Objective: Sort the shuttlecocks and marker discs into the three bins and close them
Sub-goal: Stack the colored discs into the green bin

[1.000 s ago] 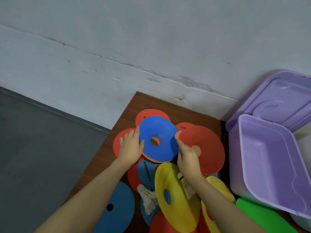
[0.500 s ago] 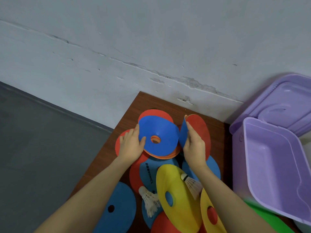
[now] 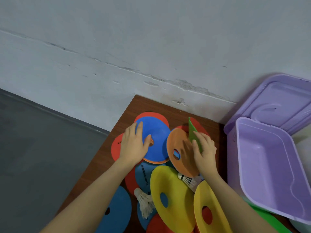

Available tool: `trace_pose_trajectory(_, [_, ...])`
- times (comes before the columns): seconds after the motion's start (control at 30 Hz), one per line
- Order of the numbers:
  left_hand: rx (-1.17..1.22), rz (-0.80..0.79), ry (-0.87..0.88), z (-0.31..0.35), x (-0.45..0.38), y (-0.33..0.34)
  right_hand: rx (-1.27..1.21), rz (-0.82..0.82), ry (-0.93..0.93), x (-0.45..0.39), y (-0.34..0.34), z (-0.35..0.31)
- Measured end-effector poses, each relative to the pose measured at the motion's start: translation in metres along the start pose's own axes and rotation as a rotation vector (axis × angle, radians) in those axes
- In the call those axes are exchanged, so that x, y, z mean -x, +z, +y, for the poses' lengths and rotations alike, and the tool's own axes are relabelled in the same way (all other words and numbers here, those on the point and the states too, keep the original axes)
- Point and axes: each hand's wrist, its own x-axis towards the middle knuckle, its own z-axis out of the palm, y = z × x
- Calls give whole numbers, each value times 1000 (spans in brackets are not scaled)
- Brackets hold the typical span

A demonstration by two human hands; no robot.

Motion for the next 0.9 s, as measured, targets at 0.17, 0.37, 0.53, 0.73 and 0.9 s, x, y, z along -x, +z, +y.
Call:
trace_pose_trajectory(0.17, [76,-191,84,57,-14,16,57,-60,15,-4,-10,19])
trace_pose_trajectory(0.37, [-60,-344,49,63,-25,40,268,-335,0,0,1,37])
trace_pose_trajectory(0.53, [-135,-323,-20,52,-31,47,169,-131,-92,-1,9,36])
trace_pose_trajectory(0.73, [194,-134,-80,51,-29,46,152,43,-275,-10,-9,20])
trace_pose_trajectory(0.9, [347,-51,-71,48,-33,41,-16,-215,-307,3,-1,11])
